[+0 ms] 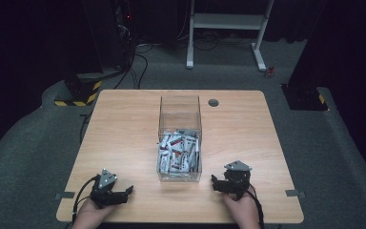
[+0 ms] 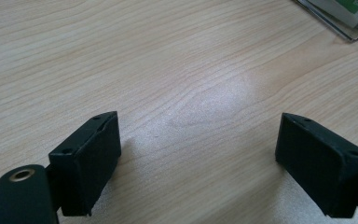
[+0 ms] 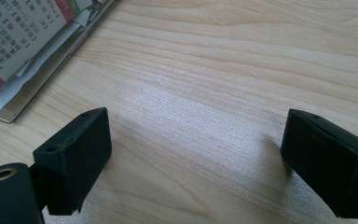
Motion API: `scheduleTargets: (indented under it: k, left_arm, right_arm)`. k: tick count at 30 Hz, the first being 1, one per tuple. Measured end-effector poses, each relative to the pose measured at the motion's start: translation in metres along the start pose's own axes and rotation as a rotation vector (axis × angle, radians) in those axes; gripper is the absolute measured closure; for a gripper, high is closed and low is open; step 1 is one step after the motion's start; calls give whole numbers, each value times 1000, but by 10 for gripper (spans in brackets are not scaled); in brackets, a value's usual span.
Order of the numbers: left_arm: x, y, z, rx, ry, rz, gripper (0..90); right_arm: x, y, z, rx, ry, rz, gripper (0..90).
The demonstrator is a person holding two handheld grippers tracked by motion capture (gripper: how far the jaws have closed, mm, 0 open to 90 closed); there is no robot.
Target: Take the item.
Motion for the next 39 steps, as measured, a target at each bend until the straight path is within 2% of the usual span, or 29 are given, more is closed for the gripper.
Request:
scheduleTargets:
  k: [32, 35, 39]
  left_arm:
    - [0, 0, 0, -1, 0, 6, 140]
    - [0, 0, 0, -2, 2, 4, 140]
    - [0, 0, 0, -2, 3, 3, 140]
  right_arm:
    - [0, 0, 0, -1, -1, 3, 87]
    - [1, 0, 1, -3, -4, 19, 87]
    - [1, 0, 1, -5, -2, 18, 88]
Point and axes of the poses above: each handheld gripper's, and its own axes: z roughly backward along the jaws, y roughly out of its underside, x roughly to its left, the point moved 10 cm from there along -z, roughly forward along the jaws, and after that the axes turned 13 degrees about -x, right-handed, at the moved point
